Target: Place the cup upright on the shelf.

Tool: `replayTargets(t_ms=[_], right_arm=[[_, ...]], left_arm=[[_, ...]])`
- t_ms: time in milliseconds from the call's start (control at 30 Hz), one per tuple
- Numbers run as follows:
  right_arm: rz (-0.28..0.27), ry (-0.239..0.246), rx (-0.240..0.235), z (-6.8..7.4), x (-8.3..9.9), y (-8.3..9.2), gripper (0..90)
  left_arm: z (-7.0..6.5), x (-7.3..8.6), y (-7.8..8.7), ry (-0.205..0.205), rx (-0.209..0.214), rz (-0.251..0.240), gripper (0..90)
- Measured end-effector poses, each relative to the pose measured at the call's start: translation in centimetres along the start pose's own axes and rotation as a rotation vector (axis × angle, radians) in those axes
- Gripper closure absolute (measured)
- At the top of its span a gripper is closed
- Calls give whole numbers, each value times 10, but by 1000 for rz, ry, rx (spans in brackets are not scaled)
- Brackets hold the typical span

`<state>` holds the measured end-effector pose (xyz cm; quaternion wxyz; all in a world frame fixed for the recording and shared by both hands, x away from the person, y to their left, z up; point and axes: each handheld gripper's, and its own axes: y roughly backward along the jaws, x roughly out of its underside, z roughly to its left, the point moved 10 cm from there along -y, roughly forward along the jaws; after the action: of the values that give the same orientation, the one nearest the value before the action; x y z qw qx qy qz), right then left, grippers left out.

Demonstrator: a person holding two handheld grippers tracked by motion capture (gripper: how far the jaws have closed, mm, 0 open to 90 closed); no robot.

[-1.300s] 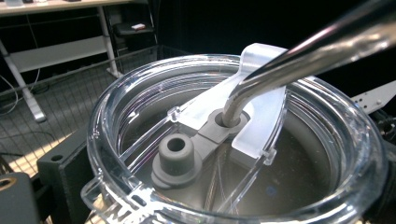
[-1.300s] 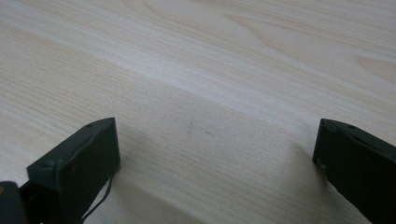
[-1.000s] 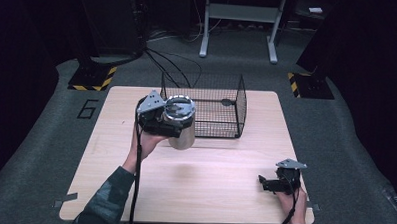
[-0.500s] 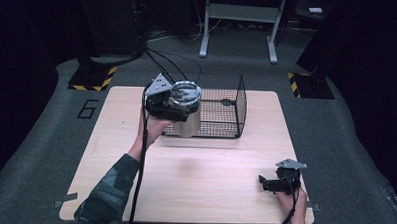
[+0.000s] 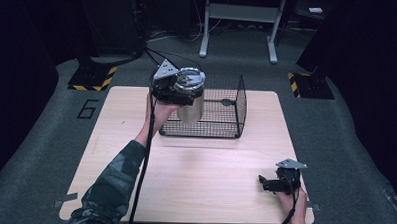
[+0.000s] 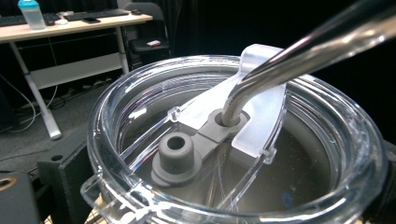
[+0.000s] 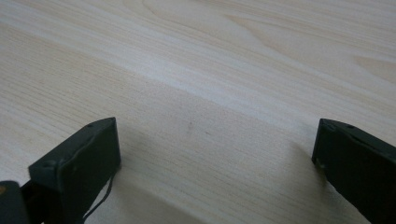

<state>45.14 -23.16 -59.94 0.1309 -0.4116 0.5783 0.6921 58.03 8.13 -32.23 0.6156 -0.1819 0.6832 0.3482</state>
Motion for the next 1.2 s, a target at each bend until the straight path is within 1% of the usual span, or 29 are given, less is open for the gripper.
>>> replayTargets(t_ms=[133,167,200,233,267,300,367,400,433,467,500,600,633,667,767,900,1133,1200], right_arm=[[0,-1,0,0,0,0,6],[0,-1,0,0,0,0,6],[0,-1,0,0,0,0,6],[0,-1,0,0,0,0,6],[-4,-22,-4,2,-1,0,6],[-4,-21,-4,2,-1,0,6],[-1,-20,-7,2,-1,0,6],[-1,-20,-7,2,-1,0,6],[-1,-19,-8,2,-1,0,6],[-1,-19,-8,2,-1,0,6],[-1,-19,-8,2,-1,0,6],[-1,-17,-8,2,-1,0,6],[-1,-17,-8,2,-1,0,6],[-1,-17,-9,2,-1,0,6],[-3,-15,-8,1,-1,0,6],[-3,-15,-8,1,-1,0,6],[-3,-15,-8,1,-1,0,6],[-3,-15,-8,1,-1,0,6]], left_arm=[[5,2,-13,-9,-21,8,38],[6,3,-16,-8,-25,11,38],[6,3,-20,4,-29,7,38],[6,3,-20,4,-29,7,38],[8,4,-27,4,-41,14,38],[9,4,-30,-3,-46,14,38],[10,4,-33,-2,-52,15,38],[12,5,-37,-1,-63,15,38],[14,6,-42,5,-74,12,38],[14,6,-42,5,-74,12,38],[17,7,-47,23,-89,7,38],[23,12,-54,33,-110,11,38],[23,12,-54,33,-110,11,38],[27,15,-59,41,-119,15,38],[32,21,-66,53,-135,20,38],[37,27,-73,52,-147,37,38],[43,30,-81,58,-176,28,38],[45,34,-86,71,-183,30,38]])
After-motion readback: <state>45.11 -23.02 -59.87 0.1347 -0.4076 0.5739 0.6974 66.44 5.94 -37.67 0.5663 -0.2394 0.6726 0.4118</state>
